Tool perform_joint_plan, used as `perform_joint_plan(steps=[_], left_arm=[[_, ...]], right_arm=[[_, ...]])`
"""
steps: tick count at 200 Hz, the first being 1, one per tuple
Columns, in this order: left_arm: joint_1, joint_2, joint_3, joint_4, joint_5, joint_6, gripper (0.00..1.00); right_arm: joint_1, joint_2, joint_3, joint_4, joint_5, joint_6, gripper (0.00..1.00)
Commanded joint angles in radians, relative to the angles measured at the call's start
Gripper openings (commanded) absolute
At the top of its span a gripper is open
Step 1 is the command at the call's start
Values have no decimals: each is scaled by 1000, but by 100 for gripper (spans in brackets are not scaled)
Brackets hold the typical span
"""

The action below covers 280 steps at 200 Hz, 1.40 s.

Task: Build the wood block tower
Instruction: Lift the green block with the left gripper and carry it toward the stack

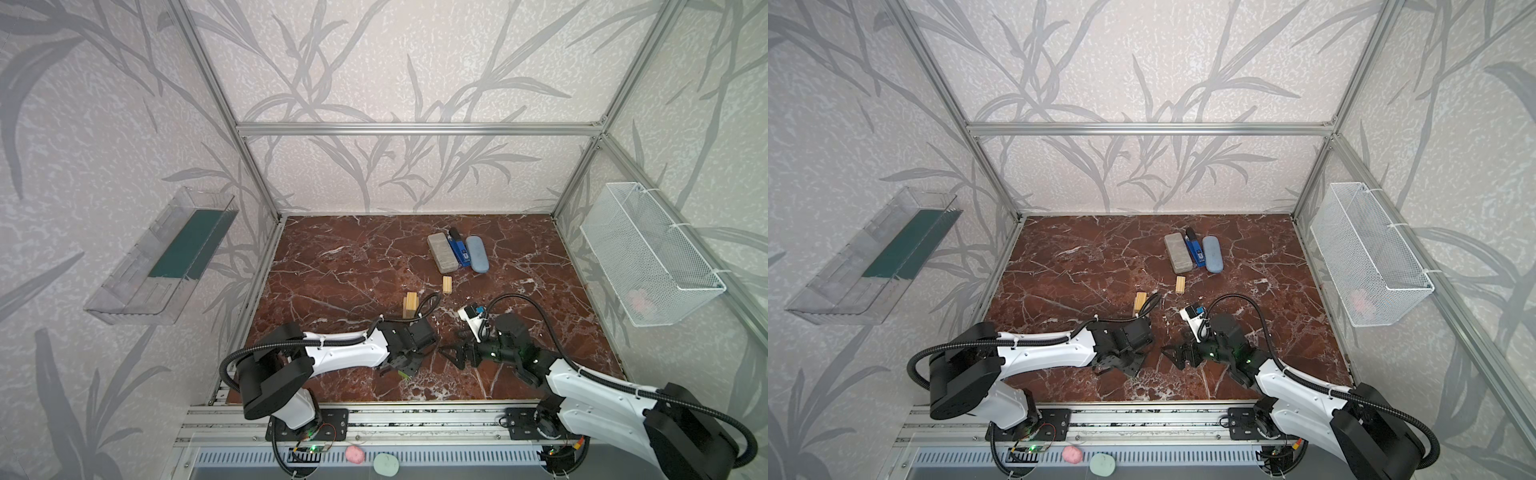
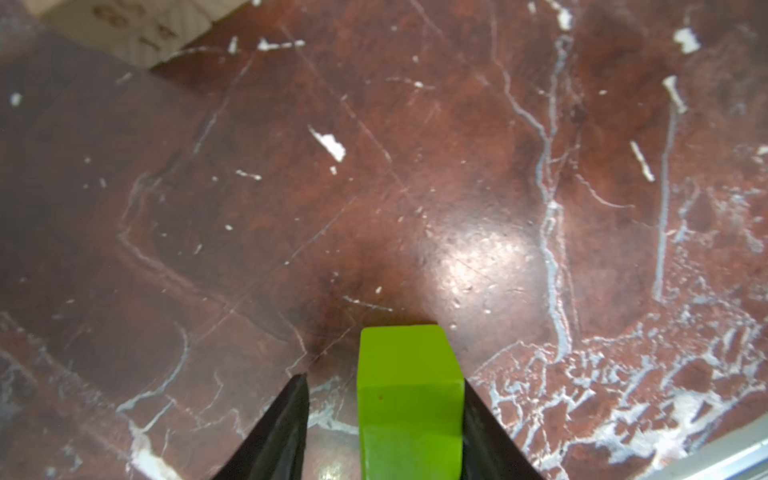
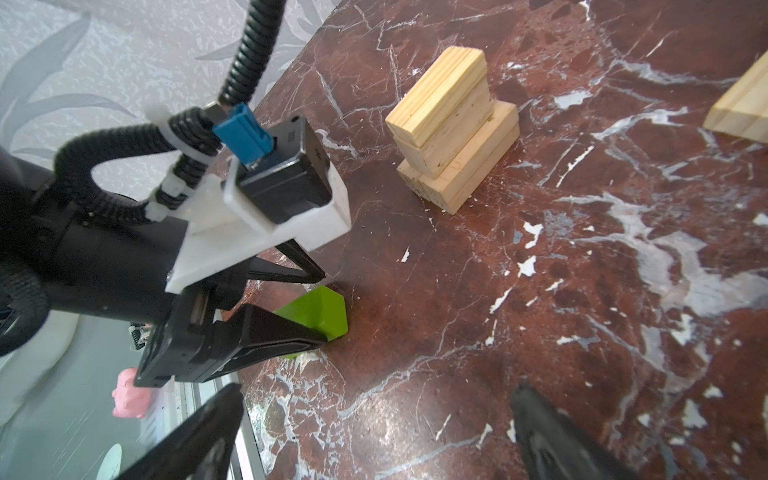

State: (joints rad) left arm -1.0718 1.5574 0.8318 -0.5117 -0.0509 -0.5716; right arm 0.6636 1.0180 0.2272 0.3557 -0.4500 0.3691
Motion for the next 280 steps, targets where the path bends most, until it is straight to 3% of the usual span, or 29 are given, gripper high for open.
perform_joint_plan(steps=[1,95,173,233,280], left_arm=[[-2,-7,-18,-44,-27,-60,53],[-49,71,35,-87,-50,-157,48],[-56,49,24,-87,-75,-194,32],[-53,-76,41,-167,-163,-263,16],[-28,-215,131,-304,-268,-304,14]], right_arm=[[-4,2,22,17,8,-16,99],[-4,3,23,16,6,-19,99],[-4,4,23,15,5,-22,99],[-4,-10,47,-44,30,-22,99],[-11,-38,146,-178,57,-27,99]])
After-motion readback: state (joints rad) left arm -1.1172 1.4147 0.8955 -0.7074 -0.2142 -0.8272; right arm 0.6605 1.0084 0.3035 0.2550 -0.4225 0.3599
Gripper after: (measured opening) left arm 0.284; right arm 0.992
